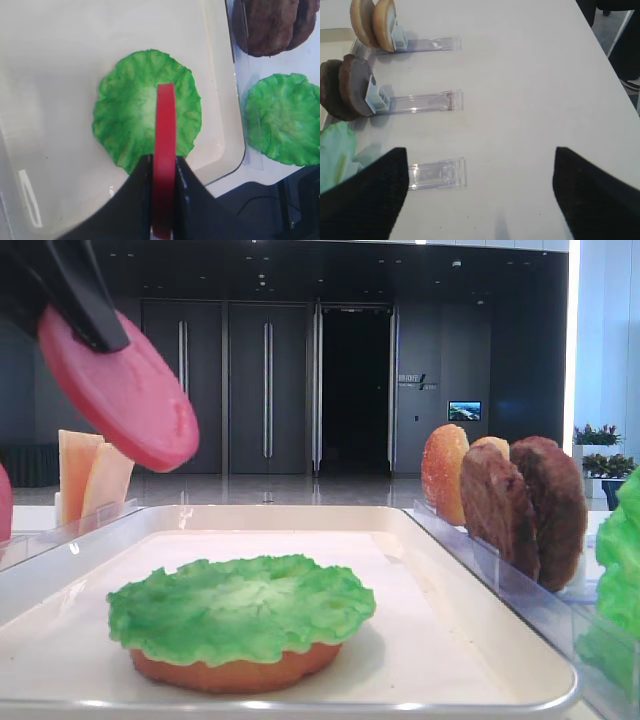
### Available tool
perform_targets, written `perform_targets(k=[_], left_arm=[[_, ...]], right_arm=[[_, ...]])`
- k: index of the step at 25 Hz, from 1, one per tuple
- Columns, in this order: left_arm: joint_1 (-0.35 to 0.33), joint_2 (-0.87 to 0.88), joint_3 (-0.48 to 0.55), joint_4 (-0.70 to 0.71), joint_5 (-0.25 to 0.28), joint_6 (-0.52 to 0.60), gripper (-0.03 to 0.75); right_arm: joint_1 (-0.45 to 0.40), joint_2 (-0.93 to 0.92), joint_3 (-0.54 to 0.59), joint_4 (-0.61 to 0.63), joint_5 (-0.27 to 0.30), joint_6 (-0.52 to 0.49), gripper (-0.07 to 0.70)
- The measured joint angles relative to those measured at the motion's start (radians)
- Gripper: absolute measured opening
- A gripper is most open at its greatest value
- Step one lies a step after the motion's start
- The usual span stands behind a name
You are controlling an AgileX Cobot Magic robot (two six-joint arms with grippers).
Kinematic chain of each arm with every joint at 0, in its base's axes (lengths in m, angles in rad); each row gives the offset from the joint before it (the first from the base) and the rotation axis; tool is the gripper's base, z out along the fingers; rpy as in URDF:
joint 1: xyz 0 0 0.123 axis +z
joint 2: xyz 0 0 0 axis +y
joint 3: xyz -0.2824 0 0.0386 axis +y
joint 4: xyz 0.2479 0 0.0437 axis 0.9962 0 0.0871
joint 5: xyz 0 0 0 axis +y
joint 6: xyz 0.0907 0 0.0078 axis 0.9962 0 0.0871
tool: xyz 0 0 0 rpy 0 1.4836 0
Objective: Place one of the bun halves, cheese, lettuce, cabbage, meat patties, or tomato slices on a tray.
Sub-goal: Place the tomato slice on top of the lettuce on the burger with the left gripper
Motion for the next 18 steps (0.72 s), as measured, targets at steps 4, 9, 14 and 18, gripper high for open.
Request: perform_targets(k=[4, 9, 14, 18], left_arm=[[0.000, 0.077, 0.000, -0.156, -0.027, 0.196, 0.054], [0.000, 0.191, 0.000, -0.427, -0.051, 0.483, 0.054], [0.000, 0.288, 0.000, -0.597, -0.064, 0.678, 0.054], [0.000, 0.343, 0.000, -0.671, -0.058, 0.783, 0.054]], right_arm=[[0.000, 0.000, 0.000, 0.000, 0.000, 0.000, 0.587], [0.000, 0.000, 0.000, 0.000, 0.000, 0.000, 0.587], [0.000, 0.000, 0.000, 0.000, 0.000, 0.000, 0.587], [0.000, 0.000, 0.000, 0.000, 0.000, 0.000, 0.587]])
